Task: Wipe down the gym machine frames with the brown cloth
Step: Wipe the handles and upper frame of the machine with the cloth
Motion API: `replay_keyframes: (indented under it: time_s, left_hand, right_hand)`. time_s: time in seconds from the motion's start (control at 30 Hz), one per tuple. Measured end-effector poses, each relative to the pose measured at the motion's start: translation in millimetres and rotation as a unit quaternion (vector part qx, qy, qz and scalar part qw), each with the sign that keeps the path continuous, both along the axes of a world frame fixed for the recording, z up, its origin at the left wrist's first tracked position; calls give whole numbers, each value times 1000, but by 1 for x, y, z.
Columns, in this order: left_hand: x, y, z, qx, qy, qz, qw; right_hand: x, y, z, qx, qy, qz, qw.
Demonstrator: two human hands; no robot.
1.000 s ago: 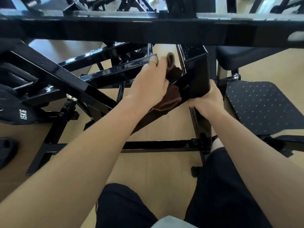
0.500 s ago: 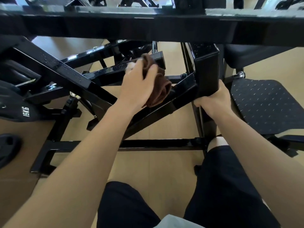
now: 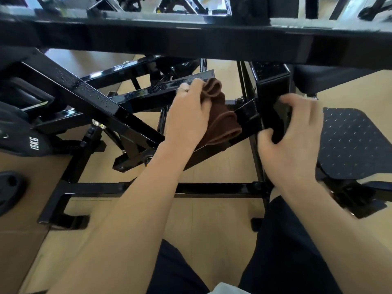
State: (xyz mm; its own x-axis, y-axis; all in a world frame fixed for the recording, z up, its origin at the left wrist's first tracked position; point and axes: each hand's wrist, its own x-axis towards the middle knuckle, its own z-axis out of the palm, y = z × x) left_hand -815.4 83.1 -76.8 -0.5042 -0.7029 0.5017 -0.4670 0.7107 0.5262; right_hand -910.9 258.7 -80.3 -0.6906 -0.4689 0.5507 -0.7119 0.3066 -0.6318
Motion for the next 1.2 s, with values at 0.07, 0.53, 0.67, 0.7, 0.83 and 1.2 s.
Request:
replay_keyframes:
  time_s: [0.07, 0.53, 0.67, 0.7, 0.83, 1.2]
  left_hand:
    - [5, -5, -4, 67, 34, 23, 997]
    - [35, 0, -85, 285, 80, 36, 954]
    - [35, -4, -90, 209, -12, 28, 977]
    - [31, -6, -82, 202, 23, 23, 979]
    - [24, -13, -67, 206, 128, -1, 970]
    - [35, -2, -92, 231, 81, -125, 961]
  right_hand:
    - [12, -6, 12, -15, 58, 22, 998]
    - [22, -74, -11, 354, 168, 151, 907]
    - [21, -76, -14, 337, 174, 139, 915]
    - [22, -77, -15, 339, 178, 133, 914]
    - [27, -80, -19, 336, 188, 114, 916]
    - [31, -84, -26, 351, 216, 73, 908]
